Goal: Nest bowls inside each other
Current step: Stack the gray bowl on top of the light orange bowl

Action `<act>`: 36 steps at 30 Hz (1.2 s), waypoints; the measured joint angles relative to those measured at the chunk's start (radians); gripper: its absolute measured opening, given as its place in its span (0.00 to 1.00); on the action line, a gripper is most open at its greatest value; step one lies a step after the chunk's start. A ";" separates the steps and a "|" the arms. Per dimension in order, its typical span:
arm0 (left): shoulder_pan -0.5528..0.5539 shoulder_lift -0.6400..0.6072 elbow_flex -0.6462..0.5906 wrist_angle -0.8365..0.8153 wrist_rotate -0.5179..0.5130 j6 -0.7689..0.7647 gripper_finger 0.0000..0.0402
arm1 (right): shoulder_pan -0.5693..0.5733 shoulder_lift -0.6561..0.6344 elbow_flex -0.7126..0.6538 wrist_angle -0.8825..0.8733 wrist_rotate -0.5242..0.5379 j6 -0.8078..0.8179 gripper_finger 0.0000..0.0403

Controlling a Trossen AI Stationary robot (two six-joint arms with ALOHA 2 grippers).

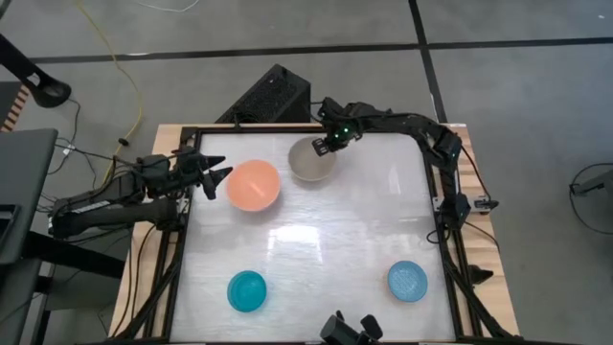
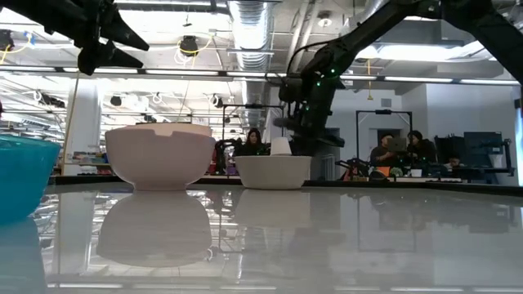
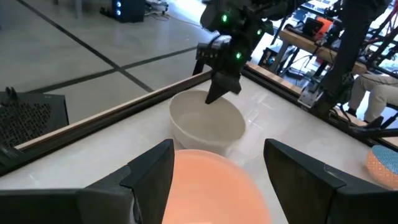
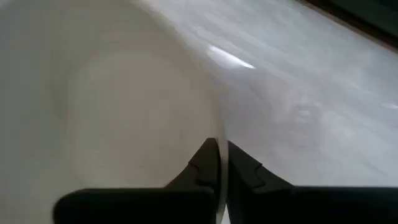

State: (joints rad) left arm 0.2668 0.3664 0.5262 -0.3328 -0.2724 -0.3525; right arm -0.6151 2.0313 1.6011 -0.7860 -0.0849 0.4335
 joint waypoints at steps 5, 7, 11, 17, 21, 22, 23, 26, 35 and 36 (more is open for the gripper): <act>0.000 0.000 0.000 0.001 0.003 -0.008 0.59 | 0.009 -0.004 0.059 -0.066 -0.024 0.008 0.09; 0.000 0.000 0.000 0.001 0.010 -0.010 0.59 | 0.027 -0.018 0.099 -0.098 -0.019 0.011 0.09; 0.000 -0.001 0.000 0.034 0.044 -0.010 0.59 | 0.091 -0.049 0.183 -0.128 -0.010 0.012 0.08; 0.000 -0.001 0.000 0.169 0.143 0.013 0.59 | 0.192 -0.071 0.320 -0.128 0.052 0.071 0.08; 0.000 -0.001 0.000 0.194 0.163 0.016 0.59 | 0.243 -0.065 0.394 -0.106 0.091 0.101 0.08; 0.000 -0.001 0.000 0.192 0.163 0.016 0.59 | 0.254 -0.064 0.400 -0.094 0.091 0.110 0.08; 0.000 -0.001 0.000 0.192 0.164 0.016 0.59 | 0.264 -0.064 0.401 -0.075 0.090 0.123 0.08; 0.000 -0.001 0.000 0.195 0.189 0.015 0.59 | 0.289 -0.053 0.401 -0.024 0.091 0.158 0.08; 0.000 -0.001 0.000 0.225 0.248 0.011 0.59 | 0.322 0.039 0.399 -0.018 0.066 0.218 0.08; 0.000 -0.001 0.000 0.222 0.250 0.011 0.59 | 0.326 0.040 0.399 -0.015 0.065 0.223 0.08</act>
State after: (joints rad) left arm 0.2668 0.3656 0.5259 -0.1111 -0.0223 -0.3416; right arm -0.2891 2.0714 2.0003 -0.8010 -0.0204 0.6567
